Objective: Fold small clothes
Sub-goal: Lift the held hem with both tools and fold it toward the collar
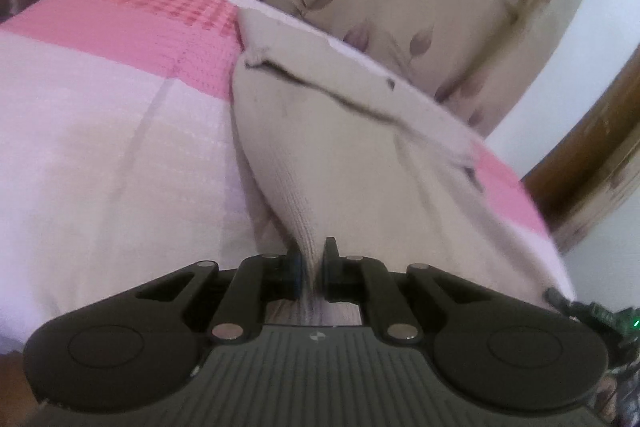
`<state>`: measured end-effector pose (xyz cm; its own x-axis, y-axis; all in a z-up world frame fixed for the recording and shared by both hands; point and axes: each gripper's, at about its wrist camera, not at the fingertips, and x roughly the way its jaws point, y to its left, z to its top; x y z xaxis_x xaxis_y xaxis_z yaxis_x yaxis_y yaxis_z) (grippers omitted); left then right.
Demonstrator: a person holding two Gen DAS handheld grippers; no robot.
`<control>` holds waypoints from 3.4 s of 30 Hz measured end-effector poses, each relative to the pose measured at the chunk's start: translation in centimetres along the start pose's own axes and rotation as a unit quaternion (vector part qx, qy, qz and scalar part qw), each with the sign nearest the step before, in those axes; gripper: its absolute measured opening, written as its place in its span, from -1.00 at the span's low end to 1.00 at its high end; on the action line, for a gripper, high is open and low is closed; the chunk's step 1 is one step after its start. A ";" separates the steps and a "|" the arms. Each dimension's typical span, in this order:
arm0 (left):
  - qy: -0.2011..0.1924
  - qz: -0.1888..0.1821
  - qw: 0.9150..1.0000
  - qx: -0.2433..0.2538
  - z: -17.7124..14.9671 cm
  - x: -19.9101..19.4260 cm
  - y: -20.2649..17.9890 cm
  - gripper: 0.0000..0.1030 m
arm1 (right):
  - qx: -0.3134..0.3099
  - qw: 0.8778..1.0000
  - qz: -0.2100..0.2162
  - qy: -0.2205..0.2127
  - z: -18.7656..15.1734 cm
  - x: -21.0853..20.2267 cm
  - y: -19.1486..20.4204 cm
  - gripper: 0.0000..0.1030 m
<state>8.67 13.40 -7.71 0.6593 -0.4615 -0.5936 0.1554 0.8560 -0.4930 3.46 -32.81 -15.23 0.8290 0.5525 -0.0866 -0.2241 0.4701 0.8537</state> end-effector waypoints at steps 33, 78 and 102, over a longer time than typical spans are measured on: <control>-0.092 -0.045 0.995 -0.009 5.4 -3.5 -2.8 -0.89 | -0.019 0.997 0.068 -0.043 6.6 0.7 5.5 -0.78; 0.041 -0.082 0.990 -0.109 -0.6 6.9 -3.1 -0.84 | 0.034 0.997 0.005 -0.072 16.5 7.8 4.2 -0.78; -0.141 0.047 0.982 -0.114 23.5 16.6 0.7 -0.84 | 0.050 0.994 -0.087 -0.032 25.4 22.4 -1.3 -0.75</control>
<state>36.97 11.84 -2.96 0.8451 -0.2725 -0.4599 -0.0641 0.8024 -0.5933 35.35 -38.53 -5.18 0.8821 0.4231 -0.2071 -0.0256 0.4821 0.8757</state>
